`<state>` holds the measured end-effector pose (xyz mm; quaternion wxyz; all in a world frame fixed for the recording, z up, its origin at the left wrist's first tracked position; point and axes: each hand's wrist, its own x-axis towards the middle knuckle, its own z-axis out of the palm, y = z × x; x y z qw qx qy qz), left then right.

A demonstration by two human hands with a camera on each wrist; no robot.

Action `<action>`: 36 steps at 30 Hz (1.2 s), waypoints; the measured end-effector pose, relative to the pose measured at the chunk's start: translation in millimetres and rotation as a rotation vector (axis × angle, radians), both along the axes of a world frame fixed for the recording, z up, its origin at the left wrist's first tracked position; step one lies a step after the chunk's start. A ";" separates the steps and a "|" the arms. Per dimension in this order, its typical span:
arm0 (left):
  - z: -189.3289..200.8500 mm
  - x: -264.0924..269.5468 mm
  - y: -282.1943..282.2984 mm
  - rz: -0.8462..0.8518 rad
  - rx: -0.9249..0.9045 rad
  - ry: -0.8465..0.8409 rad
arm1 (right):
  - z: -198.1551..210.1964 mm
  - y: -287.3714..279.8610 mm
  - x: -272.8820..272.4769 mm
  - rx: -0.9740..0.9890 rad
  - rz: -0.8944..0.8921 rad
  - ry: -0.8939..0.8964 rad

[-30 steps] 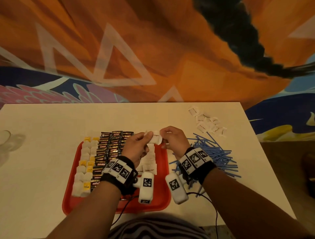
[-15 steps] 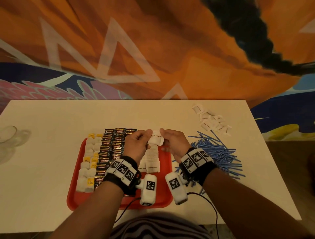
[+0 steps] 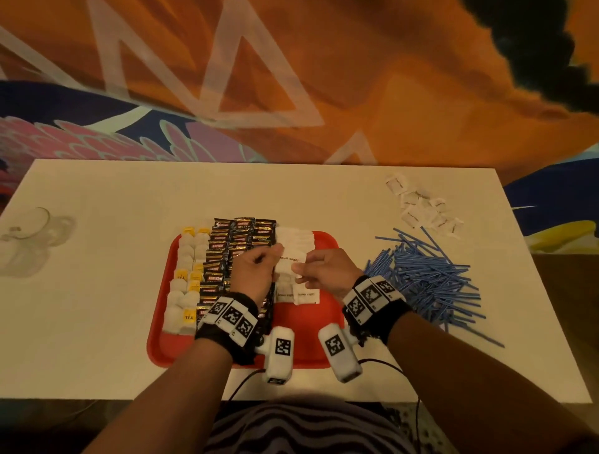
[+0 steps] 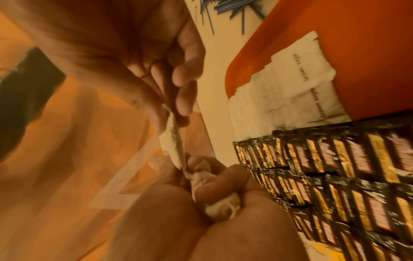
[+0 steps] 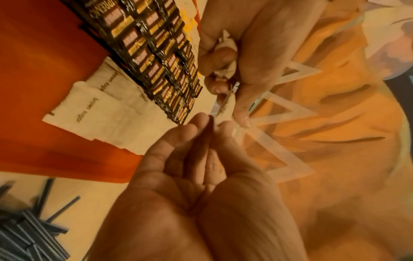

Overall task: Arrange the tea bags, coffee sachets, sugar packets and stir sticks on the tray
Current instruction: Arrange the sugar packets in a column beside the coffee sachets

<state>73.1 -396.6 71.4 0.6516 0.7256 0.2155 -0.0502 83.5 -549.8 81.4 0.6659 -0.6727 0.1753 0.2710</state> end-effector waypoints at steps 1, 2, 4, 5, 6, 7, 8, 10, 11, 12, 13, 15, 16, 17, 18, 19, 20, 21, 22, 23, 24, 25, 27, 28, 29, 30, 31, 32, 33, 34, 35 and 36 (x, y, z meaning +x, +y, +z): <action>-3.3 -3.4 4.7 -0.002 0.035 0.015 | -4.5 3.0 -2.0 -0.025 0.012 -0.009; -6.8 -6.6 10.4 0.006 0.074 0.032 | -10.2 5.1 -4.3 -0.061 0.023 -0.021; -13.9 -13.5 23.4 0.056 0.132 0.061 | -24.3 6.4 -9.4 -0.145 0.037 -0.032; -17.9 -17.1 30.0 0.086 0.139 0.079 | -32.7 5.2 -12.8 -0.192 0.046 -0.034; -22.0 -20.8 36.9 0.114 0.128 0.107 | -42.3 3.1 -16.9 -0.251 0.062 -0.030; -24.4 -24.5 42.9 0.133 0.107 0.134 | -51.2 1.2 -20.9 -0.317 0.089 -0.019; -26.0 -28.4 48.5 0.141 0.089 0.156 | -60.5 -0.7 -25.0 -0.385 0.120 -0.008; -30.0 -36.7 58.7 0.136 0.087 0.182 | -77.7 -2.1 -33.2 -0.480 0.141 0.028; -33.1 -40.8 63.6 0.133 0.097 0.184 | -84.4 -1.3 -36.3 -0.498 0.133 0.048; -35.8 -44.4 68.2 0.136 0.109 0.184 | -90.7 0.0 -38.7 -0.514 0.138 0.059; -37.4 -47.8 72.1 0.146 0.122 0.188 | -95.4 2.2 -40.2 -0.543 0.169 0.060; -40.5 -53.6 78.5 0.169 0.127 0.204 | -101.2 8.2 -42.1 -0.617 0.238 0.044; -40.9 -56.4 81.4 0.174 0.120 0.209 | -103.1 11.7 -42.5 -0.649 0.244 0.033; -40.3 -58.5 83.7 0.171 0.115 0.209 | -103.8 15.0 -42.7 -0.678 0.245 0.028; -40.2 -60.5 85.8 0.166 0.115 0.209 | -105.0 17.9 -42.4 -0.703 0.241 0.029; -39.7 -62.0 87.5 0.159 0.117 0.207 | -106.8 21.0 -41.7 -0.717 0.232 0.030; -39.1 -62.7 89.2 0.153 0.116 0.207 | -108.4 23.4 -40.7 -0.728 0.235 0.034; -39.0 -63.3 90.8 0.151 0.114 0.207 | -110.2 26.3 -39.7 -0.737 0.253 0.032; -38.6 -63.3 91.6 0.152 0.111 0.207 | -111.4 28.9 -38.7 -0.751 0.274 0.025; -38.0 -63.5 92.4 0.154 0.113 0.206 | -113.1 31.2 -37.8 -0.764 0.281 0.019; -37.8 -63.5 93.0 0.155 0.116 0.204 | -114.9 33.2 -37.5 -0.767 0.268 0.017; -37.4 -63.5 93.3 0.155 0.120 0.203 | -116.1 34.9 -37.6 -0.767 0.244 0.011; -36.9 -62.9 93.9 0.152 0.122 0.200 | -117.2 37.7 -38.6 -0.780 0.181 -0.002; -36.8 -62.6 94.1 0.149 0.120 0.199 | -116.4 38.7 -39.4 -0.782 0.146 -0.010; -36.7 -62.1 94.0 0.146 0.119 0.199 | -116.8 39.4 -40.1 -0.785 0.125 -0.011; -36.6 -61.7 94.2 0.144 0.118 0.200 | -115.9 39.9 -40.9 -0.792 0.108 -0.010; -36.5 -61.3 94.4 0.144 0.115 0.201 | -115.9 40.0 -41.4 -0.800 0.100 -0.005; -36.9 -60.7 94.8 0.144 0.115 0.201 | -114.3 39.5 -41.8 -0.806 0.100 -0.003; -37.1 -60.3 95.2 0.144 0.118 0.198 | -113.7 38.3 -42.2 -0.808 0.105 -0.005; -37.4 -59.8 95.7 0.143 0.125 0.194 | -112.1 37.2 -42.4 -0.810 0.111 -0.029; -37.9 -59.3 96.3 0.144 0.128 0.191 | -111.6 35.9 -42.4 -0.814 0.129 -0.075; -38.6 -58.4 96.8 0.146 0.125 0.190 | -110.6 35.1 -42.4 -0.820 0.167 -0.144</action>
